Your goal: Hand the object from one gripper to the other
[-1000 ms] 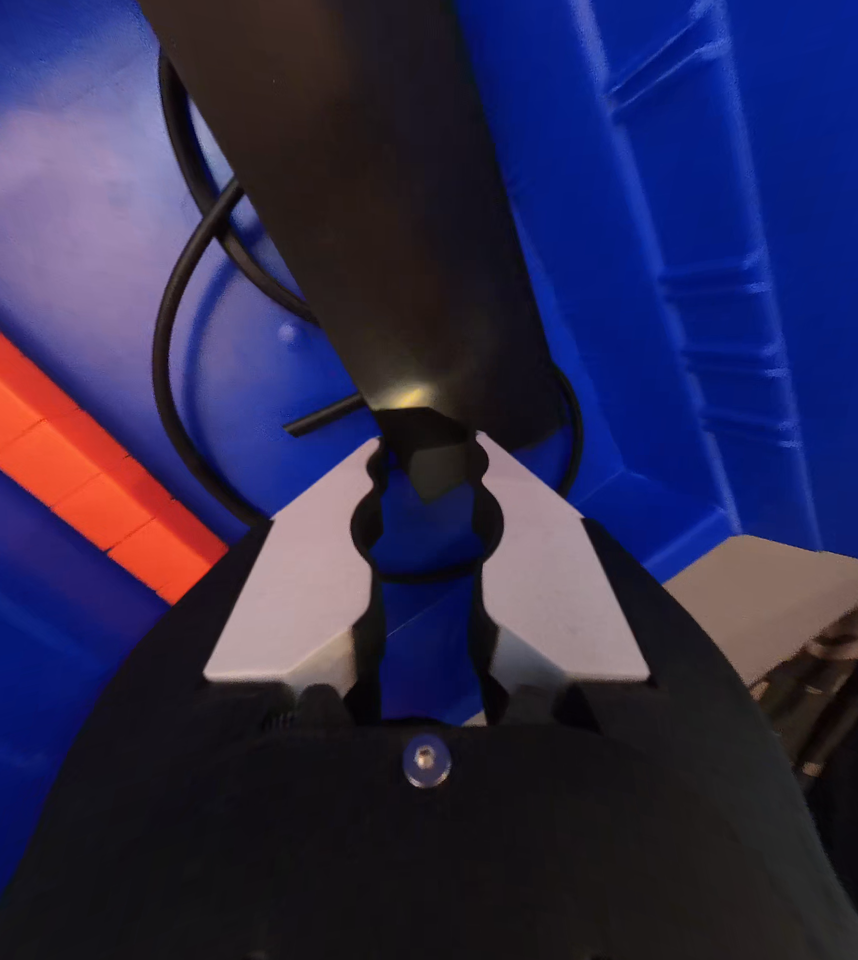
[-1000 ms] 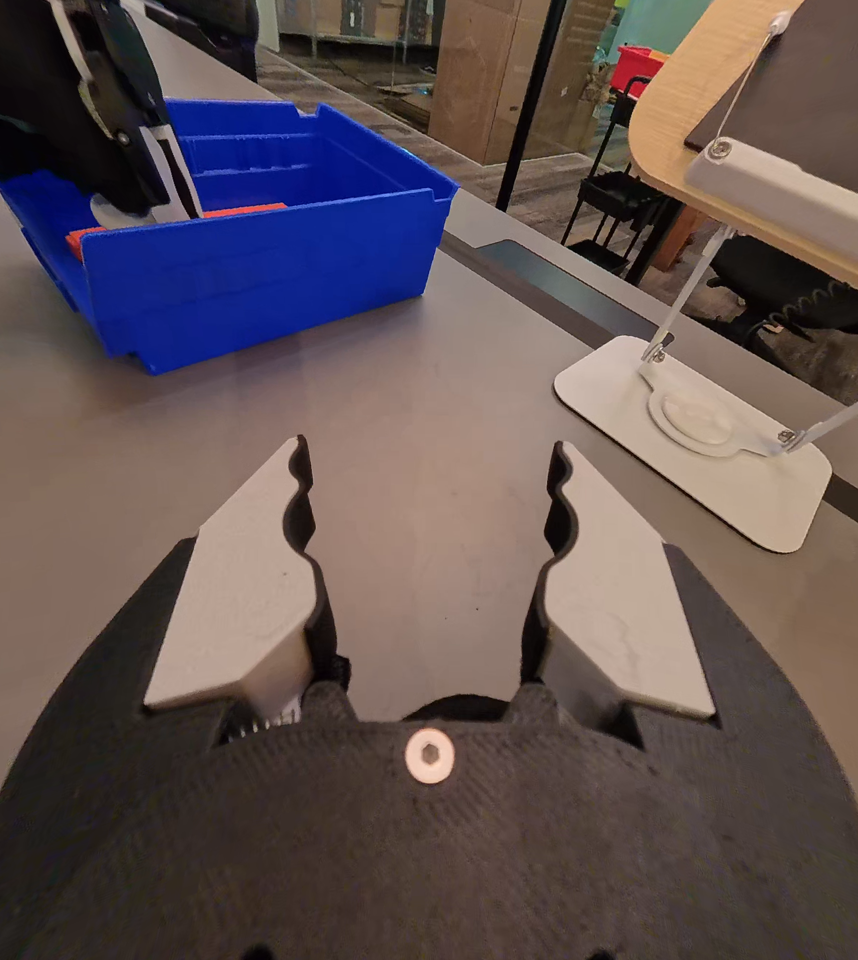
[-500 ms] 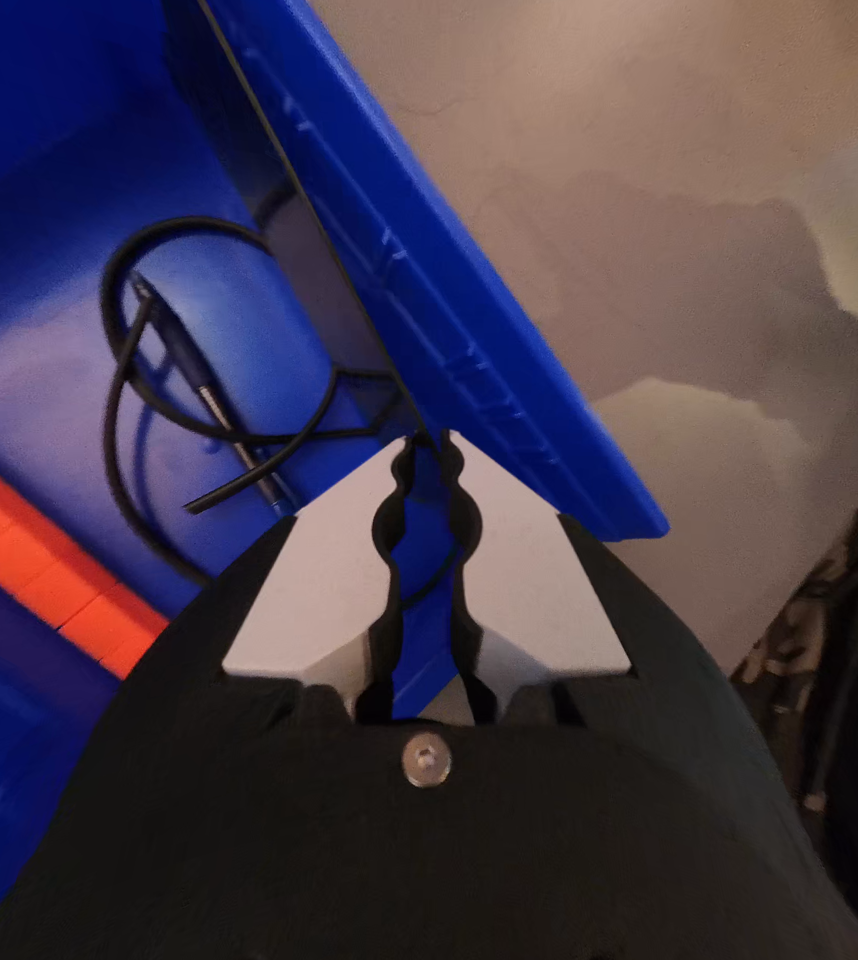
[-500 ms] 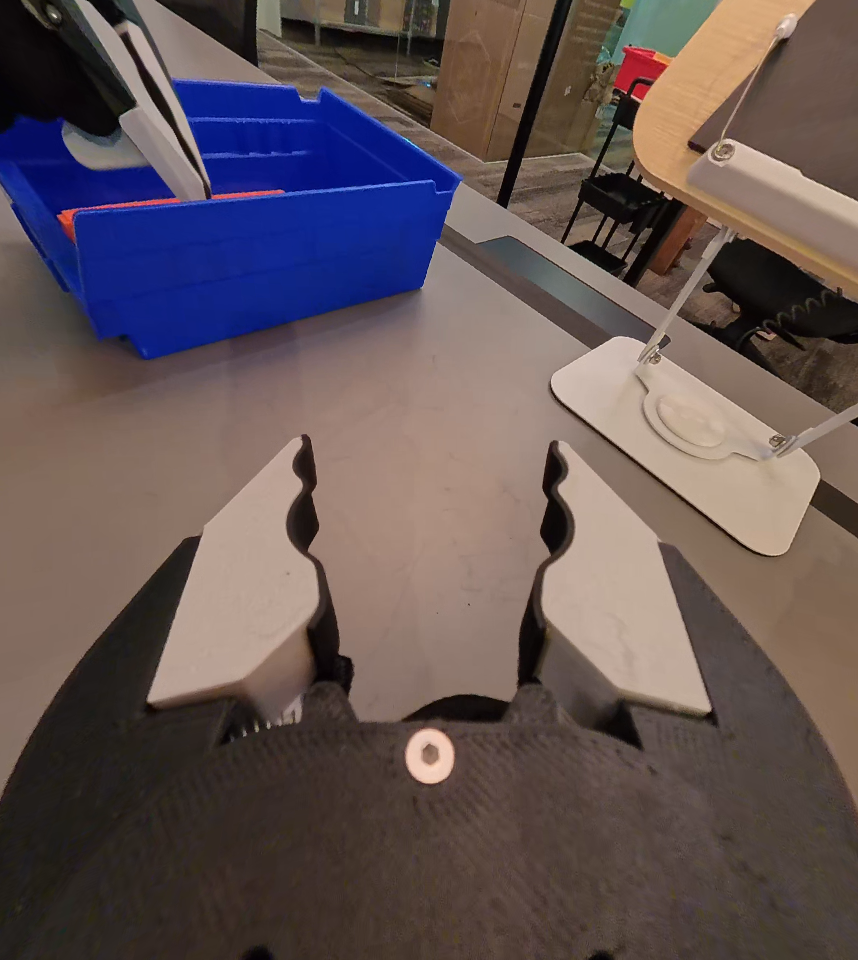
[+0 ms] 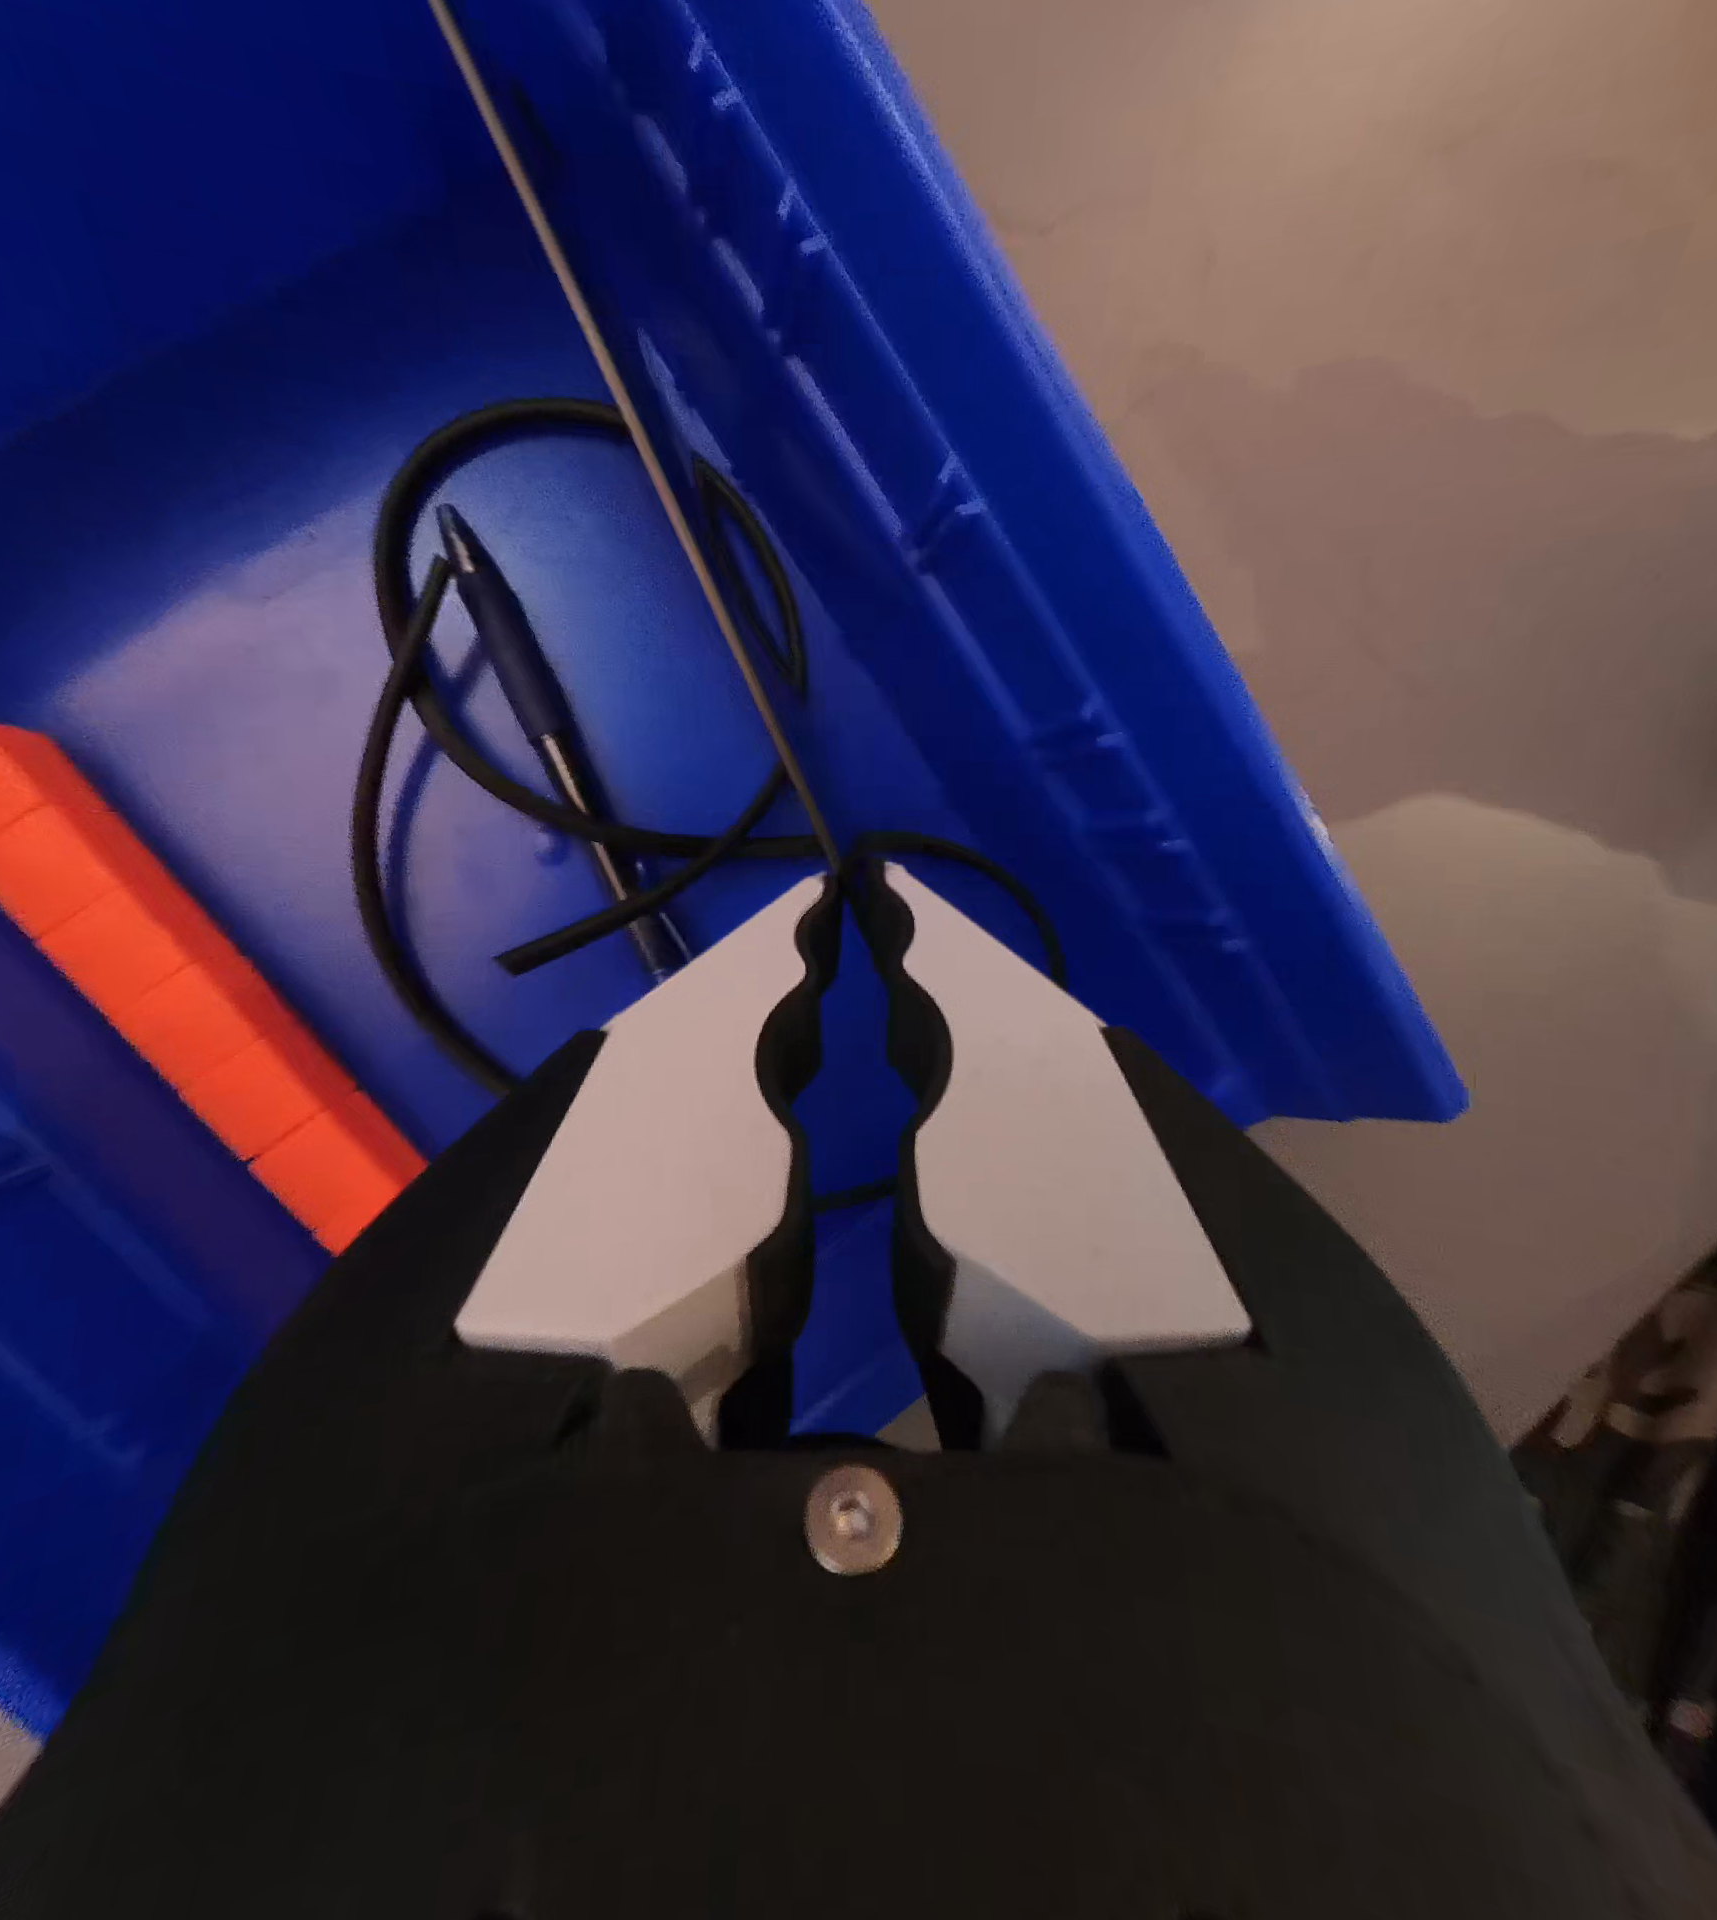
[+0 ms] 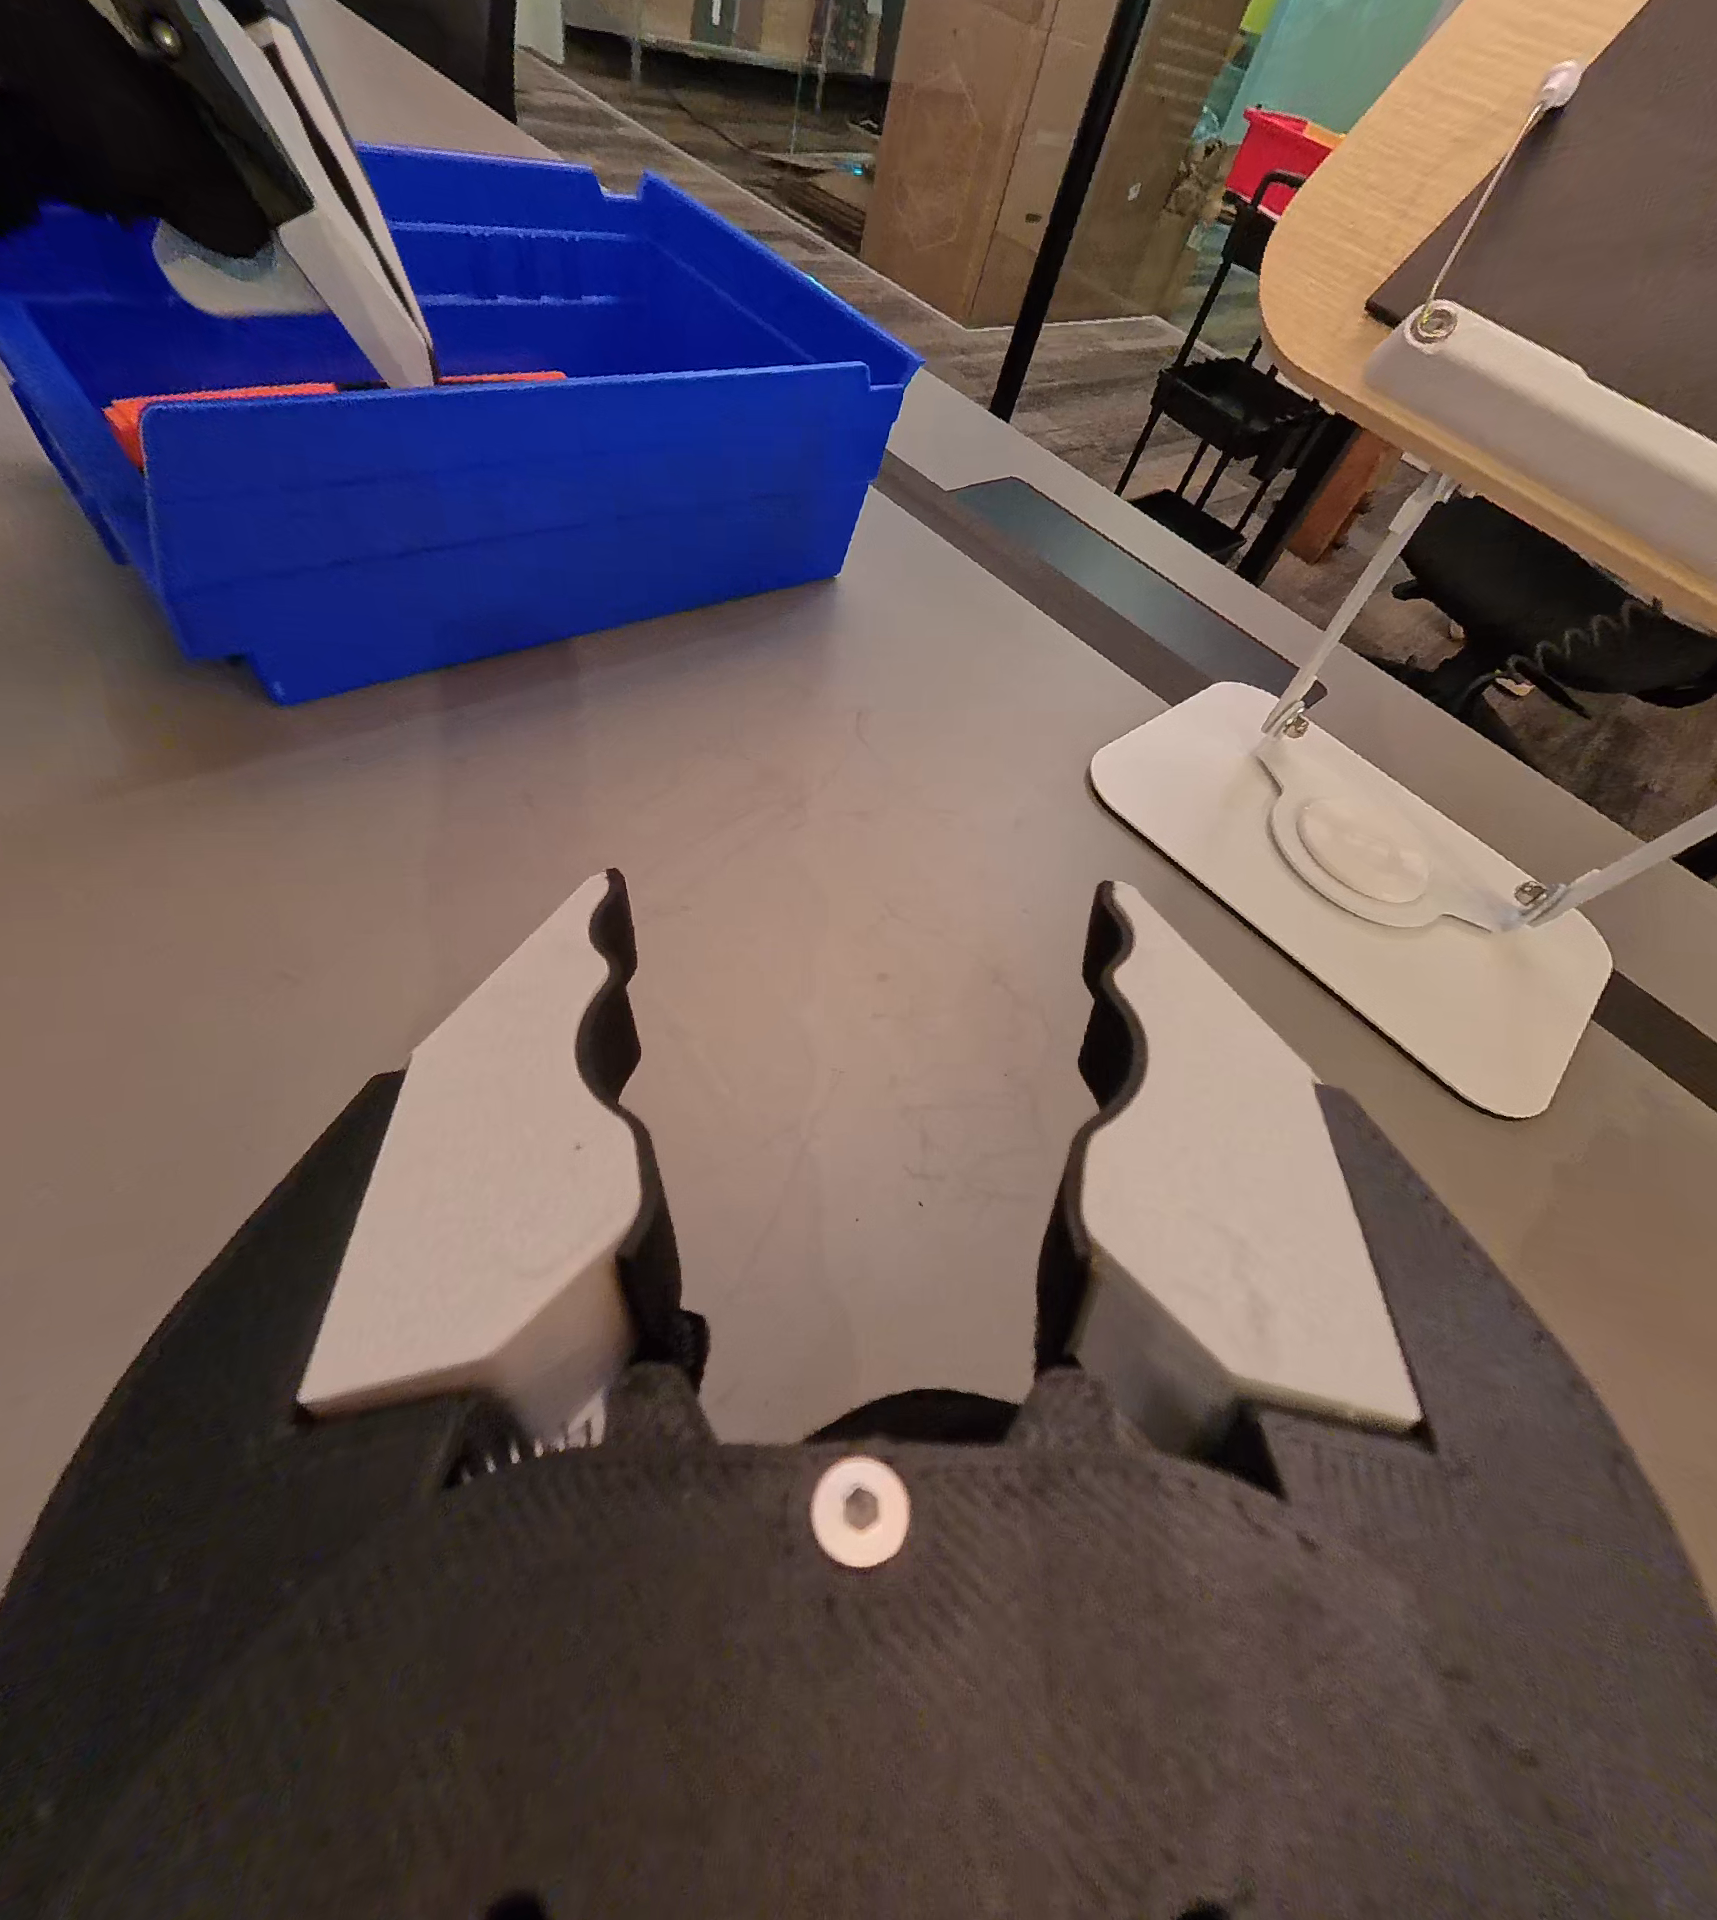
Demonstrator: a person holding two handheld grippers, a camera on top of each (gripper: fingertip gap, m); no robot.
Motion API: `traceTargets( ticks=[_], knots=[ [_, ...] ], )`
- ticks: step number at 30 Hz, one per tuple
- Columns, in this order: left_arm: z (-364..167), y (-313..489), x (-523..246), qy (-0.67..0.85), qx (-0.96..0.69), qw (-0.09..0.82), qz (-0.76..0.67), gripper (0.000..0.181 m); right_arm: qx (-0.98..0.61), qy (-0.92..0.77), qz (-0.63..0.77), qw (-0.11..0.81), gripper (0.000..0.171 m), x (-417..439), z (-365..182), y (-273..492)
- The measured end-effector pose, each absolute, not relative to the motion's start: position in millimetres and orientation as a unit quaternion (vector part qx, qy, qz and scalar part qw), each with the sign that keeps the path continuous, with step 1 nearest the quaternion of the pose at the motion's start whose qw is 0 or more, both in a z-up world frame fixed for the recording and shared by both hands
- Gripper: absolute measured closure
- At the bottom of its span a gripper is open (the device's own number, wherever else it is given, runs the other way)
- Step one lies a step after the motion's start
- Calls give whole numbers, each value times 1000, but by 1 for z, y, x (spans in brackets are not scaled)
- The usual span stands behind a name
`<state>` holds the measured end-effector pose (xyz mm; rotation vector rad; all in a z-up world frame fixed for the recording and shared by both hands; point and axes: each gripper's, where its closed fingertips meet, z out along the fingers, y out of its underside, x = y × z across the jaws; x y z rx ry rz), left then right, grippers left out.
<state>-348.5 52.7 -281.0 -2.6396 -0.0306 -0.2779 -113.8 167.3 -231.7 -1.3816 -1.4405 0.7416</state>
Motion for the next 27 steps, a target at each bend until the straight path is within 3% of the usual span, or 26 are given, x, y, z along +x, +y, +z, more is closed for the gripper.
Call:
traceTargets(
  ticks=[5,12,27],
  knots=[
    [-302,54,-337,-19,-968,211,-138,175,-566,-594,306,483,86,-115,-232,166],
    [-299,53,-352,-24,-965,243,-101,179,-567,-591,308,484,86,-114,-231,168],
    [-196,51,-325,43,-873,458,-164,181,-546,-571,443,424,87,-122,-218,134]
  ],
)
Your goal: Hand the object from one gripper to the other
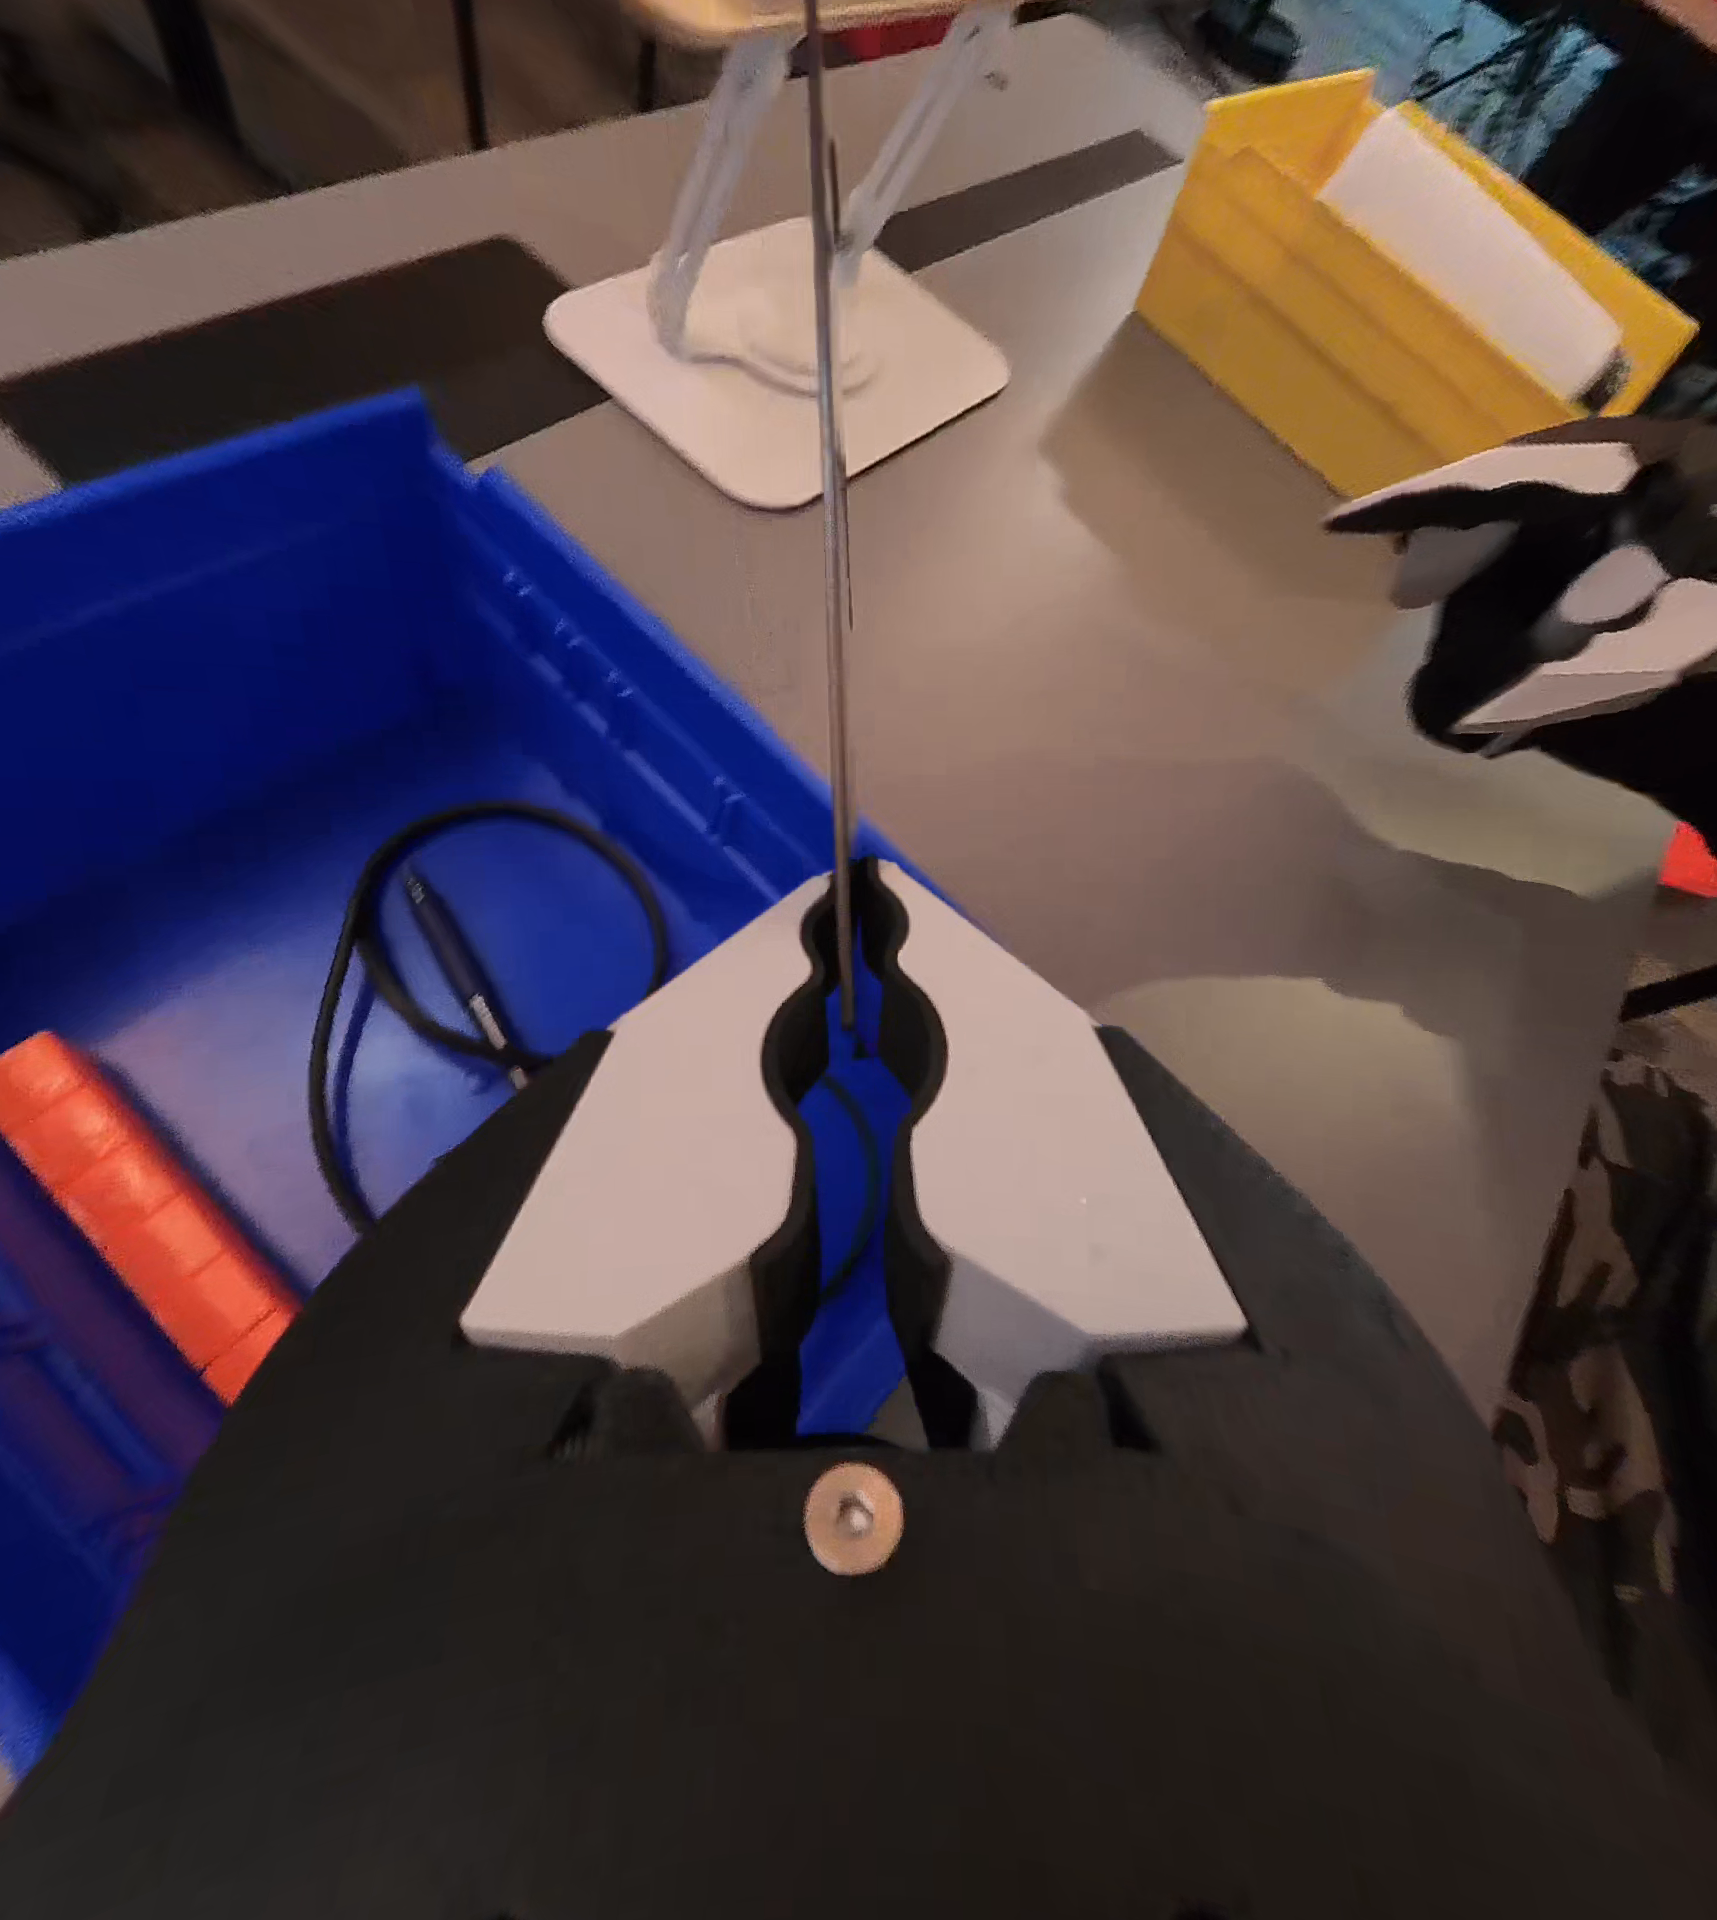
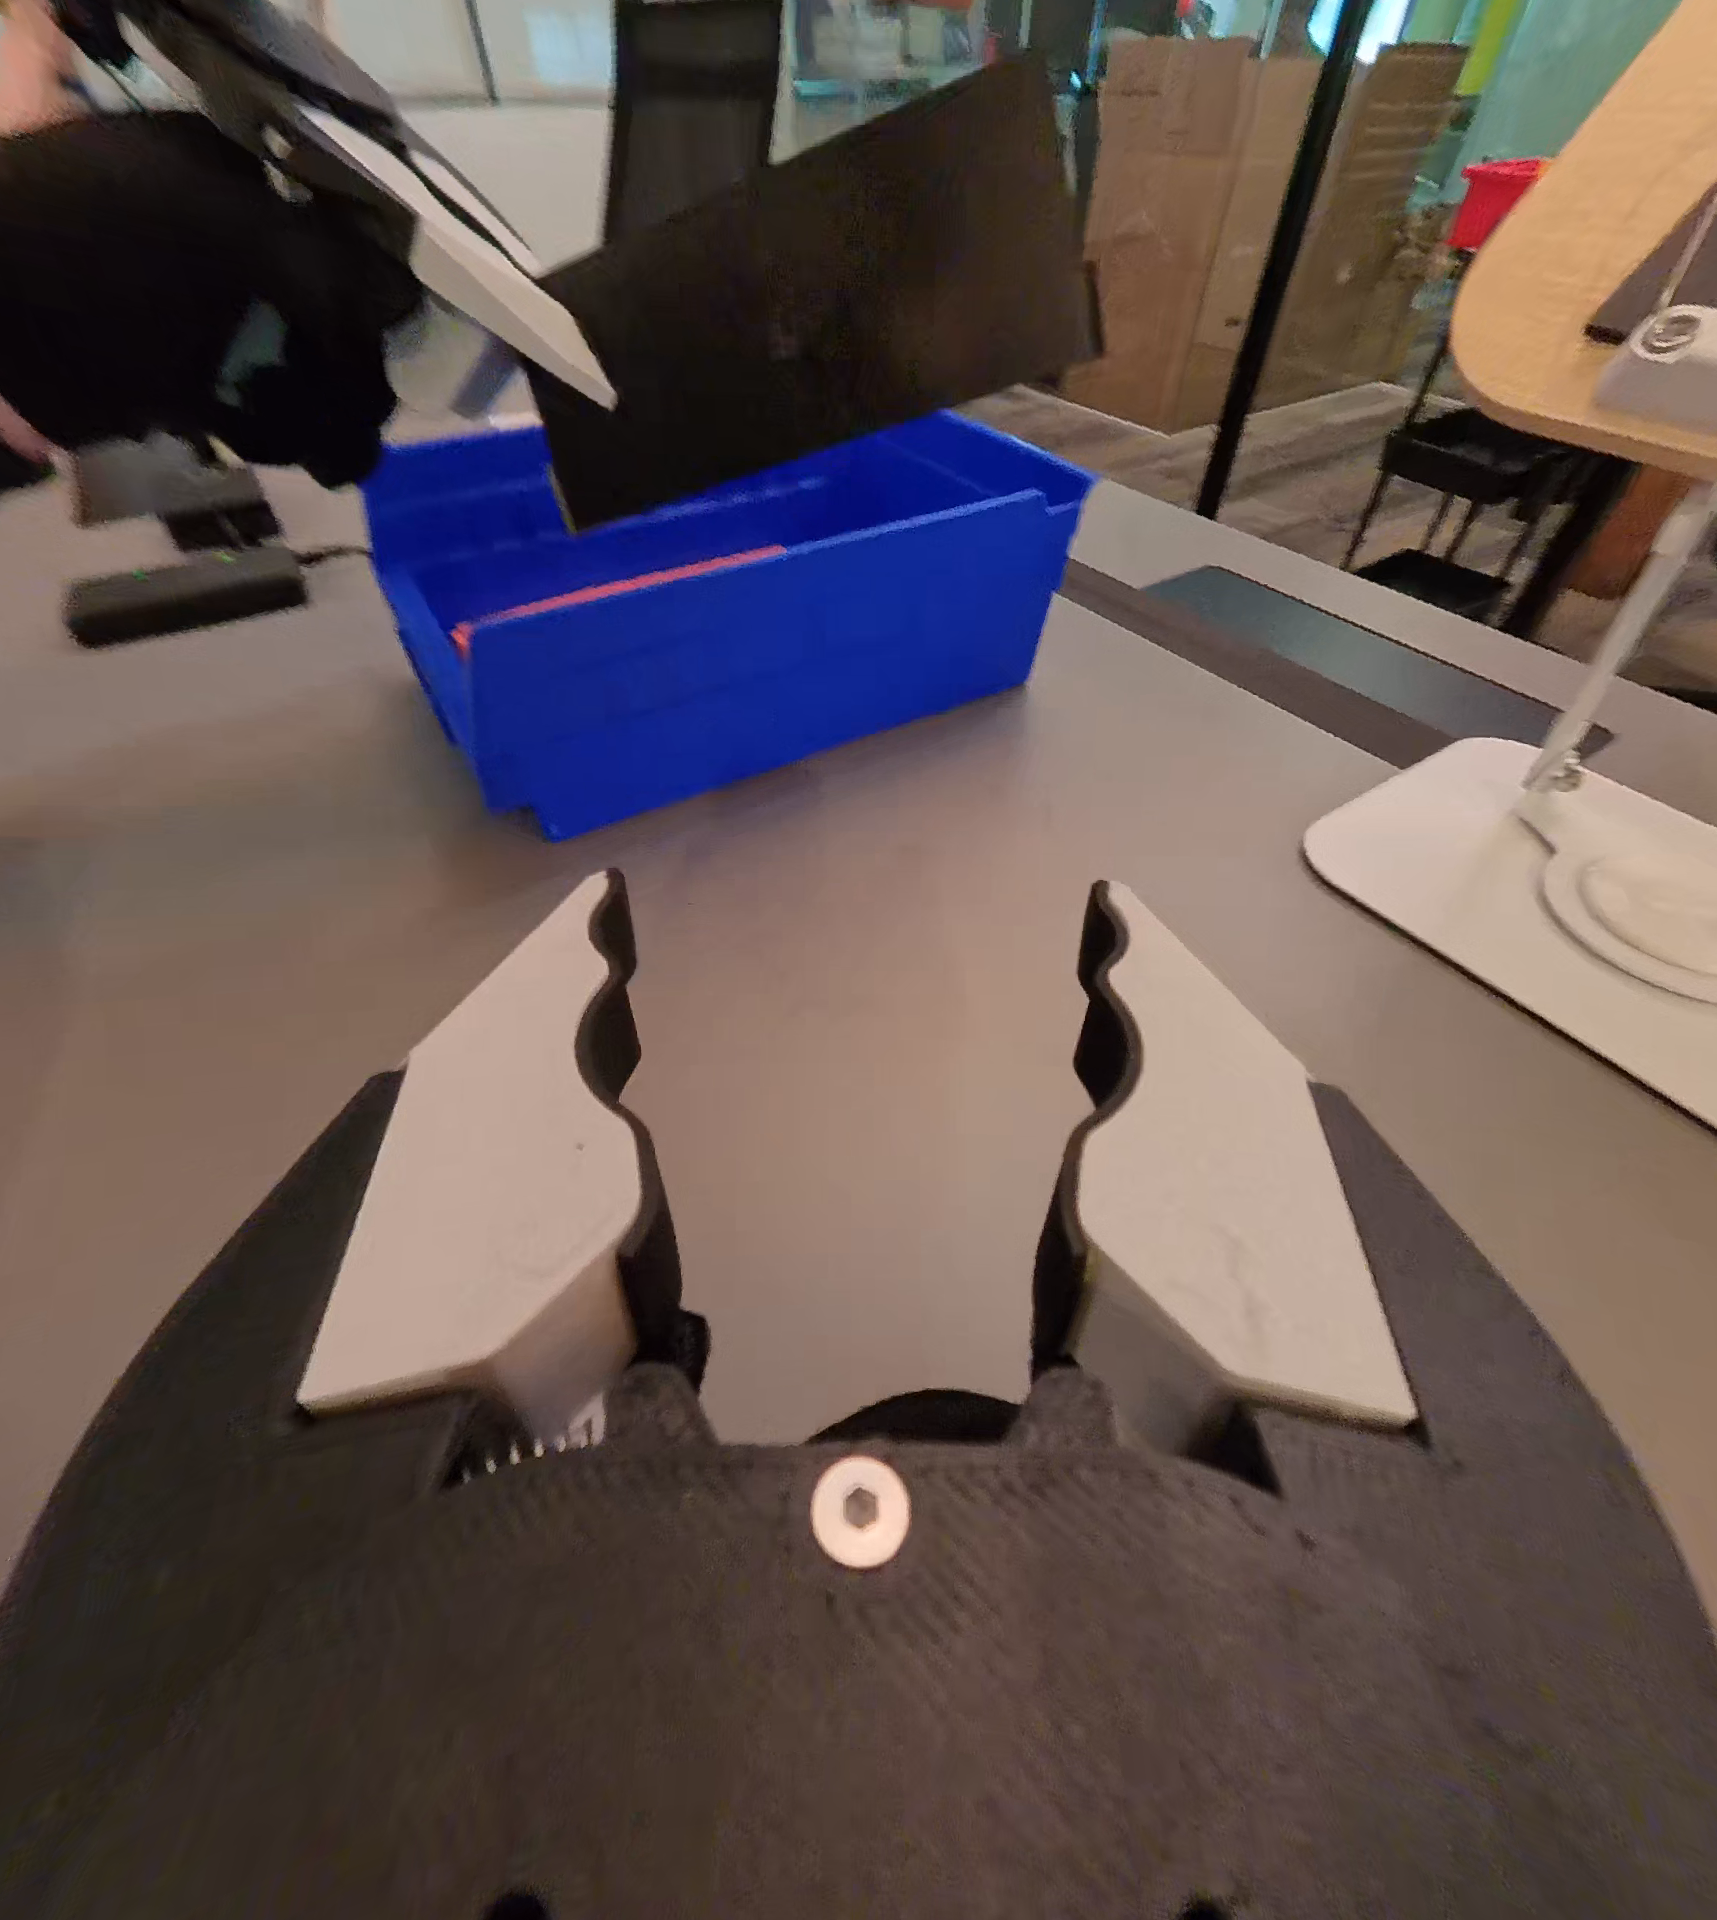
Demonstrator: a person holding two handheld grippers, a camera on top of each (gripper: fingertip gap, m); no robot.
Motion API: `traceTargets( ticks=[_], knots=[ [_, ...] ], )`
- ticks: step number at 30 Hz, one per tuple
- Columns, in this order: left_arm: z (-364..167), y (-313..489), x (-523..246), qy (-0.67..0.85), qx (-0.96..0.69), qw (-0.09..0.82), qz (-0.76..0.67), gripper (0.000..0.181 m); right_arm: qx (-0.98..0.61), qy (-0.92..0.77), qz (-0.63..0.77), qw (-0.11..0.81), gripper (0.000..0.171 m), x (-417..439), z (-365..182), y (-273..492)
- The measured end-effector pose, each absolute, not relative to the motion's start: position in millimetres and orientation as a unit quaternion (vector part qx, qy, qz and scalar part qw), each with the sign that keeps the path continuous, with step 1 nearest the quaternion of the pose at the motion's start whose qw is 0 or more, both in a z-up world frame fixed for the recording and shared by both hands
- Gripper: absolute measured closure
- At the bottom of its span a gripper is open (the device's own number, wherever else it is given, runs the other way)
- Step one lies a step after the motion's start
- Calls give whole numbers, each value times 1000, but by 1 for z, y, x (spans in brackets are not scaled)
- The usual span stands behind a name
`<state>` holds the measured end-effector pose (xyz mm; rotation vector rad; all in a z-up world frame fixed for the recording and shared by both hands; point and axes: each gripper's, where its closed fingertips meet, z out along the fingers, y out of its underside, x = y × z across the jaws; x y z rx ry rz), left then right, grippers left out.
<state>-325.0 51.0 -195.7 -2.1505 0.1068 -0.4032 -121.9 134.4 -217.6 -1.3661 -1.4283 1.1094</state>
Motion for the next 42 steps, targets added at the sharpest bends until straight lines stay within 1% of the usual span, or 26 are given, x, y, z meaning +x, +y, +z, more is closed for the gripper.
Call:
traceTargets(
  ticks=[2,4,6,7,9,13,15,18,22,25,27,28,29,30,31,34,37,38,39,42],
  knots=[
    [-184,55,-308,74,-859,475,-177,181,-544,-557,478,407,88,-122,-213,129],
    [-179,58,-292,93,-856,471,-194,181,-545,-544,502,394,84,-122,-210,128],
    [-176,61,-277,105,-855,464,-208,181,-542,-544,486,417,82,-121,-207,135],
    [-177,63,-271,106,-860,453,-209,181,-534,-557,463,436,80,-120,-206,138],
    [-183,65,-258,110,-873,427,-209,181,-502,-592,389,495,70,-117,-198,142],
    [-193,67,-228,131,-890,380,-215,181,-383,-691,179,586,56,-120,-192,131],
    [-197,67,-211,142,-896,357,-221,181,-332,-723,104,596,50,-126,-197,120],
    [-204,67,-186,162,-901,332,-227,181,-296,-742,52,599,41,-136,-206,108],
    [-218,63,-154,191,-904,298,-239,181,-284,-755,18,591,38,-143,-216,105],
    [-222,60,-135,210,-904,282,-245,181,-280,-769,0,574,40,-144,-230,107],
    [-222,58,-128,219,-902,276,-249,181,-286,-783,-5,553,51,-142,-243,109],
    [-221,57,-125,221,-901,276,-252,181,-288,-785,-10,549,52,-142,-247,111],
    [-221,56,-123,223,-902,271,-252,181,-287,-784,-9,550,61,-142,-248,112],
    [-223,55,-123,227,-904,267,-247,181,-290,-787,-5,545,78,-140,-250,113],
    [-223,55,-122,225,-903,270,-246,181,-294,-790,0,539,82,-139,-252,114],
    [-220,57,-121,226,-901,276,-247,181,-305,-786,2,538,82,-138,-251,116],
    [-211,62,-121,219,-892,300,-258,180,-327,-779,27,534,82,-138,-247,116],
    [-205,64,-121,221,-886,314,-260,175,-339,-774,43,533,82,-137,-244,117],
    [-200,66,-121,224,-880,329,-258,161,-356,-767,64,530,83,-137,-243,118],
    [-176,72,-122,239,-855,385,-252,130,-411,-738,153,512,82,-135,-237,122]
  ],
)
